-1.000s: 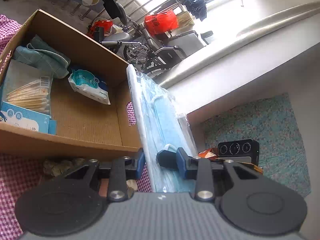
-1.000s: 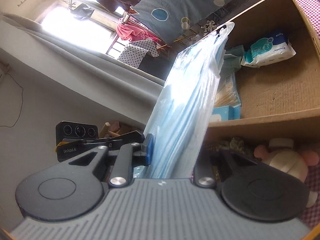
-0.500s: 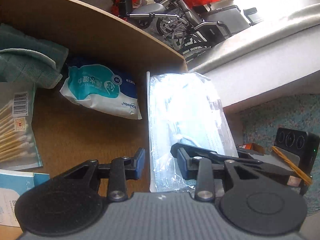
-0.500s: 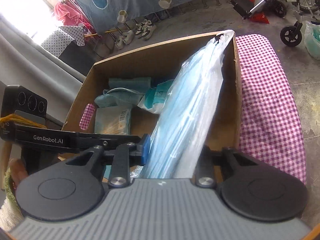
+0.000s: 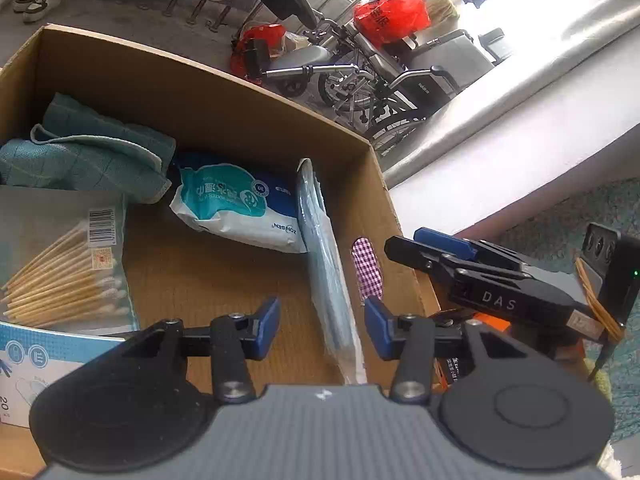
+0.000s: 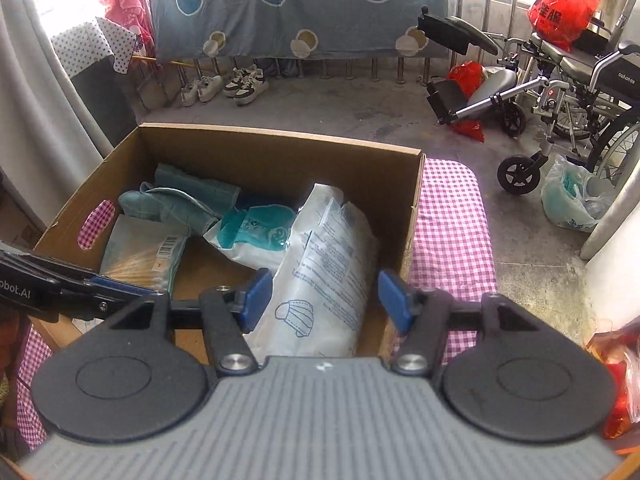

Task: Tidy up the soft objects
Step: 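Lower the mask bag into the box beside the wipes and release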

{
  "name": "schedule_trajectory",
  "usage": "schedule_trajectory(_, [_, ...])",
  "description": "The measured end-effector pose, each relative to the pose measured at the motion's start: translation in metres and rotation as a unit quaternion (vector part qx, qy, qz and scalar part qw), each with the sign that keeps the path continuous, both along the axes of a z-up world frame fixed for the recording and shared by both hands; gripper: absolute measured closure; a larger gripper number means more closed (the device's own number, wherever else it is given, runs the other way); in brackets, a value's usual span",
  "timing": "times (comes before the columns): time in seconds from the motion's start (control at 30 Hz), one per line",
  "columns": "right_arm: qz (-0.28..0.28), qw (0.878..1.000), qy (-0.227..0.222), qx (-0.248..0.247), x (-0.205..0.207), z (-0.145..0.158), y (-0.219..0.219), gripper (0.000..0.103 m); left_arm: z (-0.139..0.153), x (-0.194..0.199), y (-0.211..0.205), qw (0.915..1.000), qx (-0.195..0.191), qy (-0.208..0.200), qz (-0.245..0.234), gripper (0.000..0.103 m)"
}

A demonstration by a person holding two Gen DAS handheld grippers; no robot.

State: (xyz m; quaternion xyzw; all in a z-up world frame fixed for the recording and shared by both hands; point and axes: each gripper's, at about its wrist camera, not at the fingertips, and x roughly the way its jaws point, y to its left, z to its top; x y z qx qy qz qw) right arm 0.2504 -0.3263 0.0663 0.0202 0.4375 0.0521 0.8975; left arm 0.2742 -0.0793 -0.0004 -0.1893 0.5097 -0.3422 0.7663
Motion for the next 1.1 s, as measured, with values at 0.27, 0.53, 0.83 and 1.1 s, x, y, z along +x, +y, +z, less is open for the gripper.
schedule_trajectory(0.27, [0.075, 0.996, -0.046, -0.012, -0.006, 0.043, 0.057, 0.054, 0.04, -0.055, 0.066, 0.9954, -0.01, -0.082, 0.048, 0.044])
schedule_trajectory(0.53, [0.176, 0.973, 0.153, -0.005, 0.054, -0.028, 0.137, 0.052, 0.051, -0.1, 0.112, 0.9882, -0.001, -0.128, 0.084, 0.039])
schedule_trajectory(0.83, [0.175, 0.94, 0.266, -0.125, 0.078, -0.074, 0.148, 0.05, 0.04, -0.109, 0.131, 0.9893, -0.013, -0.114, 0.091, 0.038])
schedule_trajectory(1.1, [0.125, 0.958, 0.194, -0.167, 0.032, -0.005, 0.086, 0.049, 0.031, -0.109, 0.136, 0.9898, -0.025, -0.112, 0.085, 0.038])
